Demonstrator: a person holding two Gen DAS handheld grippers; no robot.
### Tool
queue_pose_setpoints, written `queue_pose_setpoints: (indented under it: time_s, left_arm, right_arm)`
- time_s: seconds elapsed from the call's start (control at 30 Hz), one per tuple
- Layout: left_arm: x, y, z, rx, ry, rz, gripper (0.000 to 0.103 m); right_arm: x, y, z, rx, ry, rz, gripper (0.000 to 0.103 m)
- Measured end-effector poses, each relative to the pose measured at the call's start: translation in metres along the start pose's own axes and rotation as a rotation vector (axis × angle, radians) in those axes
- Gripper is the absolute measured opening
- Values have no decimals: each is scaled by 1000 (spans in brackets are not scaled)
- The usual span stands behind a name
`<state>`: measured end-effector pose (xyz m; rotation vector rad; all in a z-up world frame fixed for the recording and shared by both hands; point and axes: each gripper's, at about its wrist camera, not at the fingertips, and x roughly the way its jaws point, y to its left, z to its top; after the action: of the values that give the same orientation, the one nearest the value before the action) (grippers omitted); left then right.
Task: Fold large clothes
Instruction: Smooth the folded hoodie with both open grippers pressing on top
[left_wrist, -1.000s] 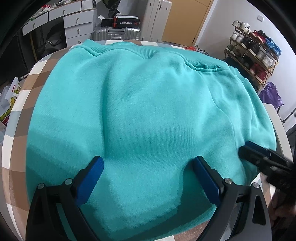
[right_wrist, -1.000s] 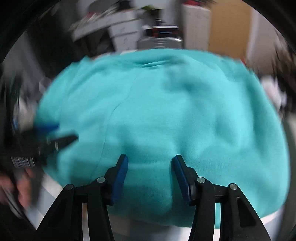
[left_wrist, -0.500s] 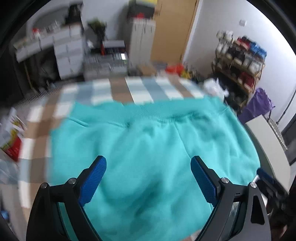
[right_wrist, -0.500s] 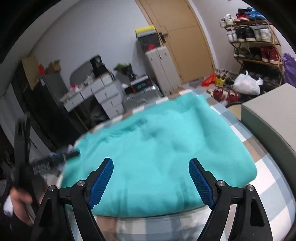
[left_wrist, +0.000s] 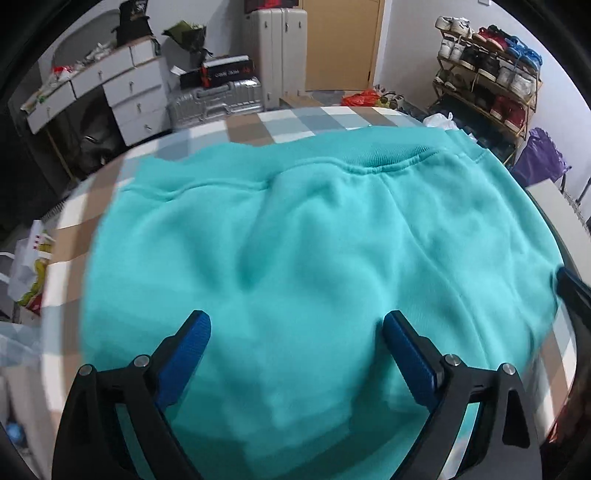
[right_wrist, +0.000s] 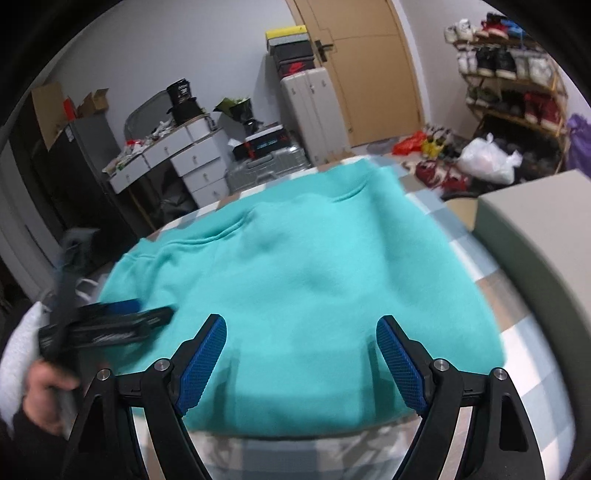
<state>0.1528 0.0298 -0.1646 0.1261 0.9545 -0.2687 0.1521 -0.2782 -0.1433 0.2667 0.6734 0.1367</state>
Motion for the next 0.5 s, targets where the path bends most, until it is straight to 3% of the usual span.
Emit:
queue_pose_setpoints:
  time_s: [0.17, 0.23, 0.3, 0.4, 0.5]
  left_arm:
    - [15, 24, -31, 44, 59, 75, 93]
    - [25, 20, -40, 95, 51, 75, 93]
    - [29, 12, -38, 137, 58, 109, 93]
    - [27, 14, -29, 98, 73, 95, 93]
    - [1, 11, -23, 110, -34, 105, 93]
  right_arm:
    - [25, -25, -9, 60, 123, -40, 84]
    - [34, -20, -12, 10, 162, -65, 84]
    - [41, -12, -16, -48, 177, -99, 86]
    - [43, -9, -18, -59, 184, -119, 87]
    - [33, -16, -15, -20, 169, -81, 87]
